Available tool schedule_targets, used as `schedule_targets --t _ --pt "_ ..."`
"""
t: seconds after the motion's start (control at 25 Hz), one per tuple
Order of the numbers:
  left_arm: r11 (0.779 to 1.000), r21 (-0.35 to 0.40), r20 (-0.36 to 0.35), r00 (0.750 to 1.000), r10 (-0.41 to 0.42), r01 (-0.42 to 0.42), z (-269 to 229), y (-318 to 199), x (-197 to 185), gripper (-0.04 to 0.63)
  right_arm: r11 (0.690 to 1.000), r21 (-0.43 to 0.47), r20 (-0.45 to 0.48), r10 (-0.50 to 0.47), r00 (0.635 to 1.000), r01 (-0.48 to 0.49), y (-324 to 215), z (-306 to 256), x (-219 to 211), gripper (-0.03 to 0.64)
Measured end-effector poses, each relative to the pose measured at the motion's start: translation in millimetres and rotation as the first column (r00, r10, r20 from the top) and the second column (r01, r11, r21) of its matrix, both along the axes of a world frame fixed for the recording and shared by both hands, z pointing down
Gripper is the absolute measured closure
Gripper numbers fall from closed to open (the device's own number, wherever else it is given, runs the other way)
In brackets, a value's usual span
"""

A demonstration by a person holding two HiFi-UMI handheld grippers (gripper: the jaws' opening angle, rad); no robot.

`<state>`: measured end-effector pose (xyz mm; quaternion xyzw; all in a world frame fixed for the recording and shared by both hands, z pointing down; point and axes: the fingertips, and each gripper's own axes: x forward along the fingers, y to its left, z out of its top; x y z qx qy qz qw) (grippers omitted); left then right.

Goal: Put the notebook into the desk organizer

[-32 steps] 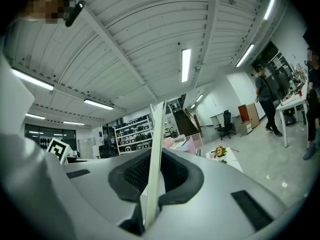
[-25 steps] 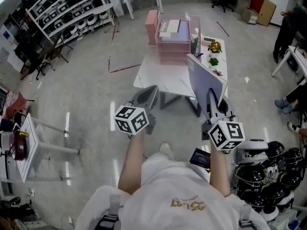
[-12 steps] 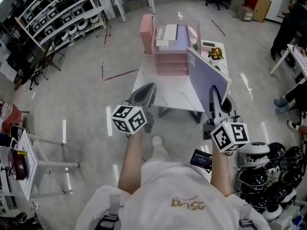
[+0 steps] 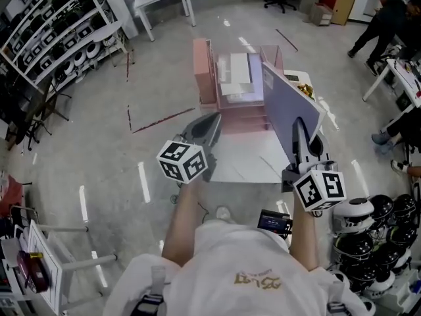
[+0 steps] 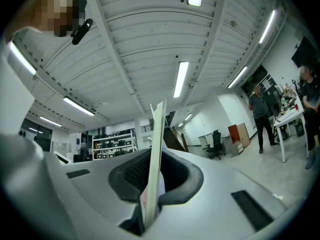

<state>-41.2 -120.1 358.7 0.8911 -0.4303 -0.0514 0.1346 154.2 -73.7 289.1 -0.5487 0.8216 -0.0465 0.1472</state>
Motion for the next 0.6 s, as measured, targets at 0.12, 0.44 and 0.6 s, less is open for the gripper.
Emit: schedule_targets --t 0.12,0.44,0.6 --pt "0.999 0.000 0.003 0.999 0.036 -0.036 4.3 -24.3 -17.9 0.580 0.999 0.021 0.004 0.036 0.999 -0.036 -23.1 -2.2 -18.7 0.575" --pt "0.995 -0.016 -0.011 0.995 0.102 -0.102 18.0 -69.1 -35.0 0.580 0.993 0.023 -0.030 0.119 0.992 -0.119 -59.3 1.7 -39.6 0.575" --pt "0.993 -0.029 -0.023 0.993 0.117 -0.118 24.7 -81.2 -36.8 0.580 0.991 0.014 -0.044 0.135 0.990 -0.134 -74.5 3.5 -44.1 0.575"
